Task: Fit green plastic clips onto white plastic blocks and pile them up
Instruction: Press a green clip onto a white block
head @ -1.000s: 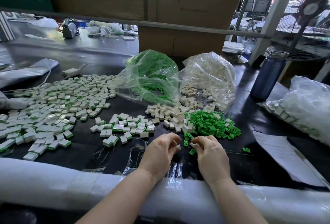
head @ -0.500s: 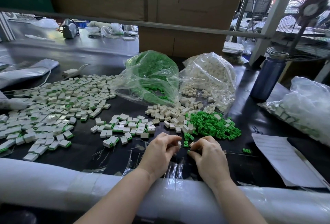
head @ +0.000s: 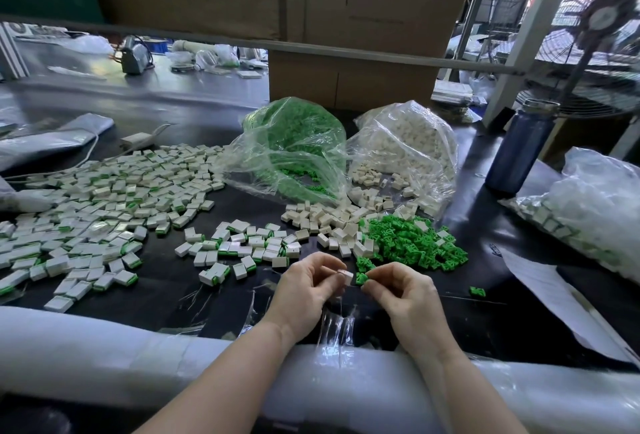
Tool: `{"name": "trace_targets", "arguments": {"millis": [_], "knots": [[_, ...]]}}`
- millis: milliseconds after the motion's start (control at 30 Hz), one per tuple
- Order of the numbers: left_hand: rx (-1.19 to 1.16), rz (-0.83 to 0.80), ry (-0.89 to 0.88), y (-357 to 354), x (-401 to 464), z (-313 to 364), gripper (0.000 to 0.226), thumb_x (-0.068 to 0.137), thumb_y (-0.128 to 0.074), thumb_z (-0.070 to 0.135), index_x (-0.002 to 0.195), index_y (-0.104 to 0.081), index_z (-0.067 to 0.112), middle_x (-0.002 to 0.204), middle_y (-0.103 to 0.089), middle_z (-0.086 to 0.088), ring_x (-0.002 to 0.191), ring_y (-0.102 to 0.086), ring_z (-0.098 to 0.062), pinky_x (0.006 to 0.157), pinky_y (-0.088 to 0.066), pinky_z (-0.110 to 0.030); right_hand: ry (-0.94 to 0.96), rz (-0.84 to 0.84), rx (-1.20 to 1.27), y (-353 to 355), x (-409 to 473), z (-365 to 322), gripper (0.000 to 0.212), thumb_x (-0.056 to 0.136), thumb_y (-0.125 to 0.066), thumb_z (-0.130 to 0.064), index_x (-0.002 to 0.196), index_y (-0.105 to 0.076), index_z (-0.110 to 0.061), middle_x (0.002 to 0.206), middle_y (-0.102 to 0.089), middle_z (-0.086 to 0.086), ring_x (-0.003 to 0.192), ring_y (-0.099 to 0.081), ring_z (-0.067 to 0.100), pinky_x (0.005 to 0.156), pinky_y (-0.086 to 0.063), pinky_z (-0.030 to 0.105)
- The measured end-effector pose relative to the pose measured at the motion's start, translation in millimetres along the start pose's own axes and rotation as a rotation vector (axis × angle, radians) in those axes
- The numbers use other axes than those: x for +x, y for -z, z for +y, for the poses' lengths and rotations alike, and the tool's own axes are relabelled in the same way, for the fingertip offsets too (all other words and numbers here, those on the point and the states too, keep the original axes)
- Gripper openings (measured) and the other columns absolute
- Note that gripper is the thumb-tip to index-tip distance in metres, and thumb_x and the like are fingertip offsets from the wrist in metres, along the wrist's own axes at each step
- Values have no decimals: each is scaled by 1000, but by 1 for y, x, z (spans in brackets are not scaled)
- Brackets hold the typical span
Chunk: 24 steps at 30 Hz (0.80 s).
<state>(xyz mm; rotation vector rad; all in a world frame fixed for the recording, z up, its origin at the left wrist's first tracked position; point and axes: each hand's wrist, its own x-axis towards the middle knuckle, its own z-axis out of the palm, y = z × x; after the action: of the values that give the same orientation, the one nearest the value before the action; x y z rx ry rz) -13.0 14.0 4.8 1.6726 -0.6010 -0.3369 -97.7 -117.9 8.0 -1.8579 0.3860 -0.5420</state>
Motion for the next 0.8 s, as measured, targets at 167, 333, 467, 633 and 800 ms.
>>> {"name": "trace_targets", "arguments": {"millis": [167,333,467,633,800], "knots": [[35,-50,-24,-1,1,-1,1,86,-64,14,87,-65,15,87,-68,-13,82,-64,-22,82,-54,-33,35,-50,12,1,-2,-4,17,78,-71,-1,71,-68,-16,65,-67,-3,62,-60,4,62,-50,17],[47,-64,-25,-1,2,-3,2,85,-65,14,85,-66,15,81,-68,-5,74,-61,-10,77,-53,-26,30,-31,0,0,-1,-4,15,77,-72,-1,69,-68,-14,62,-66,-1,58,-59,6,59,-49,19],[56,-68,-23,-1,2,-4,2,85,-66,14,85,-67,15,82,-69,-5,75,-63,-9,75,-53,-21,21,-36,5,0,-2,-4,13,76,-73,-2,70,-69,-13,62,-67,2,57,-59,8,57,-50,21],[71,-70,-23,0,1,-4,2,85,-66,16,84,-66,18,80,-70,-2,74,-64,-8,73,-52,-19,10,-79,15,1,-3,-4,11,77,-73,-4,71,-70,-13,63,-68,4,56,-59,8,56,-50,22],[53,-87,-15,-1,1,-2,5,85,-66,13,86,-67,17,81,-70,-3,76,-65,-11,74,-53,-20,-8,-80,46,0,-1,-3,16,80,-68,2,80,-67,-14,73,-68,7,67,-63,16,65,-54,34]]}}
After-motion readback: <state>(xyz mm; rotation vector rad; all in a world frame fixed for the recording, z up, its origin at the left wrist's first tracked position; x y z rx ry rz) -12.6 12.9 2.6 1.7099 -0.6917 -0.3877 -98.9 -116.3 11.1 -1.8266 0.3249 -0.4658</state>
